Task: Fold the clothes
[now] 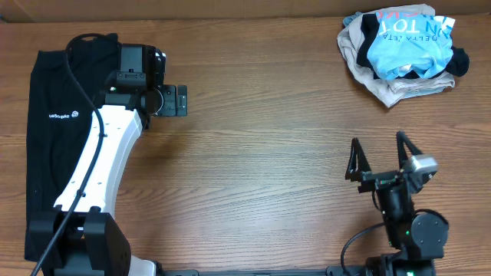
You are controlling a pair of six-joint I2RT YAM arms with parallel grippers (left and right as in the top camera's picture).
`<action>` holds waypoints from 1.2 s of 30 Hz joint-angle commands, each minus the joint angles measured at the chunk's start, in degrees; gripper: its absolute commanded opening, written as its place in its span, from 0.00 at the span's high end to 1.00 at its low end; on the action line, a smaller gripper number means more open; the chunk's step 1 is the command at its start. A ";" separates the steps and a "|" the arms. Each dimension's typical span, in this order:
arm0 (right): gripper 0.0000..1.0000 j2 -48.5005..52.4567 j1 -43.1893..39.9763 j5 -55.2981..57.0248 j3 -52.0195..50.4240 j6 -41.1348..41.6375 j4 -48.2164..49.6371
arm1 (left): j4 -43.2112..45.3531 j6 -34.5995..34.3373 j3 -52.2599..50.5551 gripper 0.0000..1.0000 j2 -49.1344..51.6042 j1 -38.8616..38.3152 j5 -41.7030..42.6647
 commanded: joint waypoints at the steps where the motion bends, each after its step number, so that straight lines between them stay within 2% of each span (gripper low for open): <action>1: 0.00 -5.11 0.17 0.59 -4.68 0.26 0.52 | 0.04 -0.81 0.83 0.00 -0.02 0.22 0.48; 6: 0.00 -9.46 0.17 0.61 -10.01 0.26 -0.02 | 0.04 -0.81 0.83 0.00 -0.02 0.22 0.48; 20: 0.00 -12.66 0.17 0.63 -9.86 1.29 -12.90 | 0.04 -0.81 0.83 0.00 -0.02 0.22 0.46; 36: 0.00 -14.58 0.17 0.59 -9.86 1.29 -12.63 | 0.04 -0.81 0.83 0.00 -0.02 0.22 0.46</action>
